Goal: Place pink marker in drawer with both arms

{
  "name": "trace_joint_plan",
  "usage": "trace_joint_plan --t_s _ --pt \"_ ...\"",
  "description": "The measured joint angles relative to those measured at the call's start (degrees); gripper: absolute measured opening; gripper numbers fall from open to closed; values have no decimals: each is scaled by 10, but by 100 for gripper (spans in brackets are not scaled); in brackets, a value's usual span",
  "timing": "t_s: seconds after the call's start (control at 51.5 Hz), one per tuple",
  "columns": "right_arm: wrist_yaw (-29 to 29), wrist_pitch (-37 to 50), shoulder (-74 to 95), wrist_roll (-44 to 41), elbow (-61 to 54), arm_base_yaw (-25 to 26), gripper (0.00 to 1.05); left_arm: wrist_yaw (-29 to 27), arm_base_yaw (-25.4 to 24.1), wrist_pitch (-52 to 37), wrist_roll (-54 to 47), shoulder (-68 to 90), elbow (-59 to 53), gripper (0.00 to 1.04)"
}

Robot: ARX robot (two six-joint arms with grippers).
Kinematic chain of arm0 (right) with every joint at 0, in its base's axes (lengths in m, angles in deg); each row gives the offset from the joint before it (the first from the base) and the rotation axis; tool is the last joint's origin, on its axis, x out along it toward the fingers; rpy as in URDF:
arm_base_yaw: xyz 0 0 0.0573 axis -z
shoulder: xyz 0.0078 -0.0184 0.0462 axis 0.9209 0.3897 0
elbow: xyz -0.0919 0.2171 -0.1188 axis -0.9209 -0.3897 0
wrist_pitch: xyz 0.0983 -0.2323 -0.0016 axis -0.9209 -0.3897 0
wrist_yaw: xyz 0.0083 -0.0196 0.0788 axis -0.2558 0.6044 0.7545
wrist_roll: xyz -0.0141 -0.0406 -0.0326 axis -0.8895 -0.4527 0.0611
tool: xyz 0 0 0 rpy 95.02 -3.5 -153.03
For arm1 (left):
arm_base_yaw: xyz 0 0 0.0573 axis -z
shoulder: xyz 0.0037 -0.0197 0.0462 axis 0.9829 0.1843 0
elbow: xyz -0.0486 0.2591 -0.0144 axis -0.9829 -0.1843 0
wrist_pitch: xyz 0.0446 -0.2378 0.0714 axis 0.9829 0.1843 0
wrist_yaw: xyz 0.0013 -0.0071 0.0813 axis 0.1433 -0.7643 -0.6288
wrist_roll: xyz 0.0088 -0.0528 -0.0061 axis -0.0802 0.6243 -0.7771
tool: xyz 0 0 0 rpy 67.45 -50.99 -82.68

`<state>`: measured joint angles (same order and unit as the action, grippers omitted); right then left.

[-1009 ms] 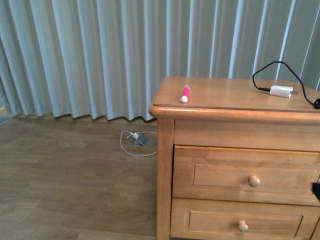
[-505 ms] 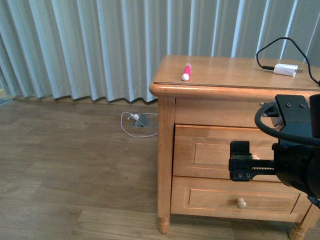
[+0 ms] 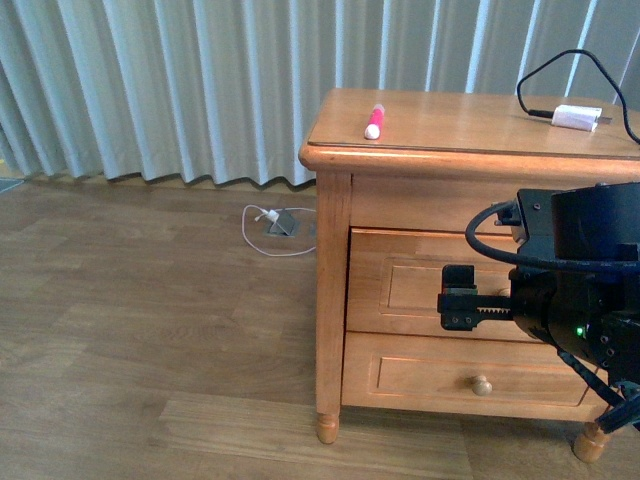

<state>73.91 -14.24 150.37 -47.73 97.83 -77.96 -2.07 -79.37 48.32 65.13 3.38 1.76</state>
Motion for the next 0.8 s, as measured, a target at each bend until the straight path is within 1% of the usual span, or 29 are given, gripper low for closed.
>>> trace_joint_plan --t_s 0.427,0.796 --pt "12 3 43 -16 49 10 96 0 0 0 0 0 0 99" --pt "10 -6 59 -23 62 15 96 0 0 0 0 0 0 99"
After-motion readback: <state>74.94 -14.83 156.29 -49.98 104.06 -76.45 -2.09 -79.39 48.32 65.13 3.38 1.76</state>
